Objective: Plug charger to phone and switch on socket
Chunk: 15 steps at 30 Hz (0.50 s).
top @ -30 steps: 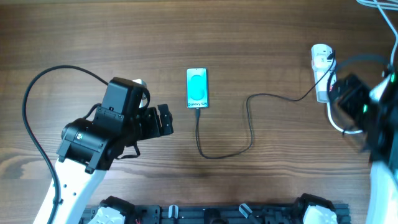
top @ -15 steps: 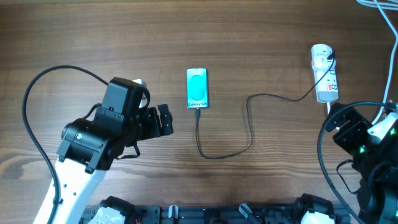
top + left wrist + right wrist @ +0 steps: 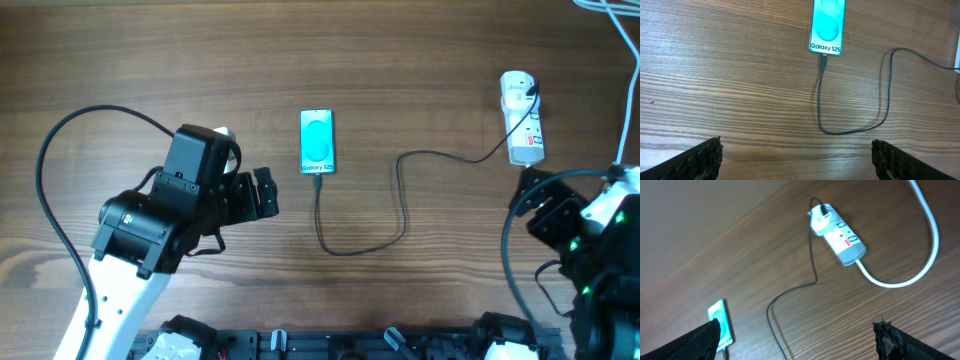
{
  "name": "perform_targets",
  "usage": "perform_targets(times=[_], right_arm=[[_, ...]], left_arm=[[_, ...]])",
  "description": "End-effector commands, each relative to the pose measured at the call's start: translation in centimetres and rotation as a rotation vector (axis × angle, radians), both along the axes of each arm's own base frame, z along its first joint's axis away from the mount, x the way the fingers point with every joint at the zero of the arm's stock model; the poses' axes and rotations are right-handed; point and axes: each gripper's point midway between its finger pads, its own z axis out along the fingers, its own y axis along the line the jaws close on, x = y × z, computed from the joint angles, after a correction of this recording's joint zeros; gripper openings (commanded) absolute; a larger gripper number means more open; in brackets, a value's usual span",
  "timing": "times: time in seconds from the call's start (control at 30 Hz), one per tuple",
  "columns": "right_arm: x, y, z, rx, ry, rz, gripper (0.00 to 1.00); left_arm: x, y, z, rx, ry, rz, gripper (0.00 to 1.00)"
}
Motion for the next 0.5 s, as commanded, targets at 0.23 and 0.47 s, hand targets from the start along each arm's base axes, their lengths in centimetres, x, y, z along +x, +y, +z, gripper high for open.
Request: perform_targets(times=[0.23,0.47], right_arm=[[0.8,4.7,-6.0,-0.04,-0.263,0.219,1.0],[2.3,6.3,-8.1,-0.098,-0.512,0.31,1.0]], left_arm=[[0.0,0.1,-0.2,0.006,0.004,0.009,1.0],[0.0,0.1,-0.2,0.006,0.004,0.01,1.0]])
